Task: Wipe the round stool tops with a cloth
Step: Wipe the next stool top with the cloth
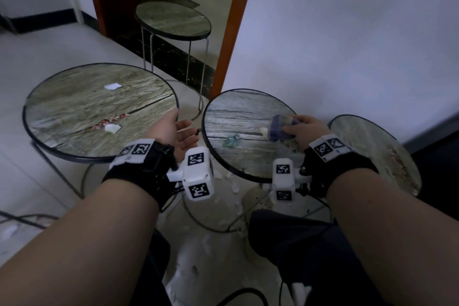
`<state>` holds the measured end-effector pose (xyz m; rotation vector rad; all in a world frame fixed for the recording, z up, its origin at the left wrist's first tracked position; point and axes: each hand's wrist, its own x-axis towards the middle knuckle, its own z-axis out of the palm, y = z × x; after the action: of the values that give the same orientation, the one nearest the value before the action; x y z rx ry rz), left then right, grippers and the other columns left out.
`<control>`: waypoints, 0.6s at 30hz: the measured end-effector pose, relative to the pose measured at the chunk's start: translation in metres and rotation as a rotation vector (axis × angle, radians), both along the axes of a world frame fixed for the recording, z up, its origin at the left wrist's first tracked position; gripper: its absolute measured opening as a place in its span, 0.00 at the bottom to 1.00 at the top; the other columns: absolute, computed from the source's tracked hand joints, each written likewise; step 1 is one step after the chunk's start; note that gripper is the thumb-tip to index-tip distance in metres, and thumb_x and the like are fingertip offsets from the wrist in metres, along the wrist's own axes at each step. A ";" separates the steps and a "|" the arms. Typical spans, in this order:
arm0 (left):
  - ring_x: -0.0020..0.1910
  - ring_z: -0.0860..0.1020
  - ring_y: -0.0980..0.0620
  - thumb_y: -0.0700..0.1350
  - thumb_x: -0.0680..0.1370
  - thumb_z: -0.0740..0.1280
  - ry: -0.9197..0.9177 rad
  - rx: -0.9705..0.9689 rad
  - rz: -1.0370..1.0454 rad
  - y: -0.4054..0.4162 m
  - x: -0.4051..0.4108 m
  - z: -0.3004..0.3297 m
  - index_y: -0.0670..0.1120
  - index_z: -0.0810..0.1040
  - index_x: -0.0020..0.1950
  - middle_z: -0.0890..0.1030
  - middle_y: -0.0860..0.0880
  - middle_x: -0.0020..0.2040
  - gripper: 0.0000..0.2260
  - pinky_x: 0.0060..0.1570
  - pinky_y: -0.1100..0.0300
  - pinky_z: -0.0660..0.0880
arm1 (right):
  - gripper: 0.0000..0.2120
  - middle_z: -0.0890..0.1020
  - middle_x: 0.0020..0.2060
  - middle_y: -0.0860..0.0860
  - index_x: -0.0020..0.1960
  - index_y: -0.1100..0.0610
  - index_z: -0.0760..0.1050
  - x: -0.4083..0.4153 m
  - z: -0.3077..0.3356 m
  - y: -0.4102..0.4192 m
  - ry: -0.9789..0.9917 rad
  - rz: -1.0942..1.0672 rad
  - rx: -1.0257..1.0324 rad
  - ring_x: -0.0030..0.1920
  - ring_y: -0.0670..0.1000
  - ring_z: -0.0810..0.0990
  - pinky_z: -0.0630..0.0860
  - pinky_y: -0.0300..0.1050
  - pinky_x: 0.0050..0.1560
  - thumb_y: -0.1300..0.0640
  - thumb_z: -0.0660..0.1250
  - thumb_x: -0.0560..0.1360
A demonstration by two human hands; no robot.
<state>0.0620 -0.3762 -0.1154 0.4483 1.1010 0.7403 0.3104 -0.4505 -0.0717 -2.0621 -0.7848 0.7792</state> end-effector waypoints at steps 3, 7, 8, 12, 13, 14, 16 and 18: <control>0.45 0.76 0.45 0.57 0.79 0.58 0.042 0.021 0.020 0.003 0.005 -0.001 0.42 0.75 0.45 0.77 0.42 0.52 0.19 0.39 0.54 0.71 | 0.18 0.79 0.49 0.57 0.62 0.61 0.76 0.010 -0.003 0.004 -0.134 0.035 -0.096 0.49 0.54 0.76 0.74 0.47 0.53 0.67 0.69 0.72; 0.49 0.75 0.44 0.56 0.80 0.57 0.047 0.029 0.012 0.006 0.008 -0.001 0.42 0.75 0.45 0.76 0.41 0.55 0.18 0.38 0.54 0.70 | 0.19 0.79 0.52 0.56 0.60 0.58 0.77 0.012 0.000 0.011 -0.152 0.061 -0.113 0.49 0.52 0.75 0.73 0.40 0.45 0.68 0.69 0.71; 0.49 0.75 0.45 0.56 0.80 0.56 0.044 0.028 0.008 0.007 0.009 -0.001 0.42 0.74 0.45 0.76 0.41 0.55 0.18 0.39 0.54 0.70 | 0.19 0.78 0.50 0.54 0.60 0.57 0.78 0.013 0.001 0.014 -0.151 0.061 -0.121 0.49 0.51 0.75 0.73 0.39 0.44 0.68 0.69 0.70; 0.42 0.75 0.47 0.56 0.80 0.56 0.043 0.026 0.005 0.007 0.009 -0.001 0.43 0.73 0.43 0.76 0.42 0.50 0.18 0.37 0.55 0.70 | 0.17 0.78 0.39 0.49 0.51 0.54 0.80 0.010 -0.001 0.021 -0.124 0.111 -0.160 0.48 0.50 0.75 0.73 0.40 0.45 0.71 0.70 0.67; 0.42 0.75 0.47 0.56 0.80 0.56 0.046 0.024 0.008 0.007 0.009 -0.001 0.43 0.74 0.43 0.76 0.43 0.49 0.18 0.37 0.55 0.70 | 0.16 0.77 0.38 0.49 0.46 0.53 0.79 0.008 -0.003 0.023 -0.133 0.143 -0.171 0.47 0.51 0.75 0.74 0.41 0.43 0.72 0.70 0.67; 0.42 0.75 0.47 0.56 0.80 0.56 0.050 0.022 0.009 0.007 0.008 -0.001 0.43 0.74 0.43 0.76 0.43 0.48 0.18 0.37 0.55 0.70 | 0.16 0.77 0.39 0.49 0.44 0.52 0.79 0.005 -0.004 0.023 -0.148 0.174 -0.186 0.46 0.50 0.75 0.73 0.40 0.41 0.72 0.70 0.67; 0.42 0.75 0.47 0.56 0.80 0.56 0.051 0.024 0.007 0.006 0.007 0.000 0.43 0.74 0.43 0.77 0.44 0.46 0.18 0.37 0.55 0.70 | 0.16 0.77 0.37 0.49 0.46 0.51 0.80 -0.004 -0.002 0.020 -0.162 0.239 -0.250 0.39 0.49 0.75 0.72 0.37 0.32 0.70 0.72 0.66; 0.41 0.75 0.47 0.55 0.81 0.55 0.046 0.028 0.001 0.004 0.008 0.003 0.43 0.73 0.42 0.77 0.44 0.44 0.18 0.37 0.56 0.70 | 0.14 0.78 0.32 0.48 0.43 0.50 0.82 -0.010 0.000 0.016 -0.140 0.311 -0.302 0.32 0.47 0.74 0.71 0.35 0.25 0.67 0.73 0.65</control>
<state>0.0696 -0.3720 -0.1126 0.4906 1.1353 0.7505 0.3002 -0.4342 -0.0718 -2.3115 -1.1439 0.9804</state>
